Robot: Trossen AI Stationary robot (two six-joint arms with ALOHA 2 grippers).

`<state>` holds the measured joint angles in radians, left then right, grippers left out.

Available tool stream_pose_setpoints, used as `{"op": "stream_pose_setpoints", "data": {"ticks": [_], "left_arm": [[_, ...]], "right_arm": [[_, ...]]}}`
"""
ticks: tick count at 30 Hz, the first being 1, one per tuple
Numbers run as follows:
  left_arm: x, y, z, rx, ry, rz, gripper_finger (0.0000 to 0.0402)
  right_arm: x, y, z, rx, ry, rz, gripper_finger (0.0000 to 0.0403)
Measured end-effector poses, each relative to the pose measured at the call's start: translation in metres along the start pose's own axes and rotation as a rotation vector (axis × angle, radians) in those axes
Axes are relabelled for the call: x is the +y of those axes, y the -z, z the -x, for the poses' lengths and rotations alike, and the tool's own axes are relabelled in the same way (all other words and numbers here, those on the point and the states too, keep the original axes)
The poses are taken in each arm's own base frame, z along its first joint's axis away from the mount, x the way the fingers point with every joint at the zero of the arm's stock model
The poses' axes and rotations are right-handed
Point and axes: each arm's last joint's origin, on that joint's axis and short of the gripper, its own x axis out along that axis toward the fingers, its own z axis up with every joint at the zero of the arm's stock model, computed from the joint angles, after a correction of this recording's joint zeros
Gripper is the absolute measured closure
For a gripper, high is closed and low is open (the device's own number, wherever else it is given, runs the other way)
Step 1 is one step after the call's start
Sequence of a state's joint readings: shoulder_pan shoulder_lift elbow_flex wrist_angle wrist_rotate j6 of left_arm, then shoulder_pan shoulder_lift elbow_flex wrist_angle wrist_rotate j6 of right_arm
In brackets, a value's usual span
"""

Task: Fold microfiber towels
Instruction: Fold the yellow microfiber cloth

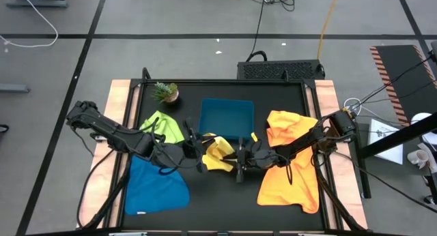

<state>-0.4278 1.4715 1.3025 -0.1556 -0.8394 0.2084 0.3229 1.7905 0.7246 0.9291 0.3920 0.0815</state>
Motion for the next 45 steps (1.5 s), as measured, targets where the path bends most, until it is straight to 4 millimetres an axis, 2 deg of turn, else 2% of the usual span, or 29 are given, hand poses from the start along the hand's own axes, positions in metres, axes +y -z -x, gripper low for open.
{"op": "stream_pose_setpoints", "data": {"ticks": [14, 29, 34, 36, 39, 45], "left_arm": [[-0.005, -0.001, 0.005, -0.011, 0.027, -0.029, 0.0392], [-0.003, -0.01, 0.007, -0.081, 0.005, -0.027, 0.0393], [-0.004, -0.01, 0.007, -0.079, 0.007, -0.031, 0.0398], [-0.005, -0.01, 0.008, -0.079, 0.01, -0.035, 0.0396], [-0.003, -0.013, 0.015, -0.091, 0.019, -0.028, 0.0393], [-0.004, -0.016, 0.026, -0.107, 0.044, -0.017, 0.0396]], "right_arm": [[-0.003, 0.004, 0.0, 0.036, 0.034, 0.017, 0.0326], [-0.004, 0.015, 0.0, 0.14, 0.046, -0.004, 0.0334], [0.001, 0.016, 0.003, 0.154, 0.028, 0.037, 0.0374], [0.004, 0.014, 0.005, 0.153, 0.016, 0.046, 0.0395], [0.01, 0.006, 0.011, 0.131, -0.007, 0.043, 0.0397], [0.024, -0.023, 0.034, 0.071, -0.072, 0.03, 0.0401]]}}
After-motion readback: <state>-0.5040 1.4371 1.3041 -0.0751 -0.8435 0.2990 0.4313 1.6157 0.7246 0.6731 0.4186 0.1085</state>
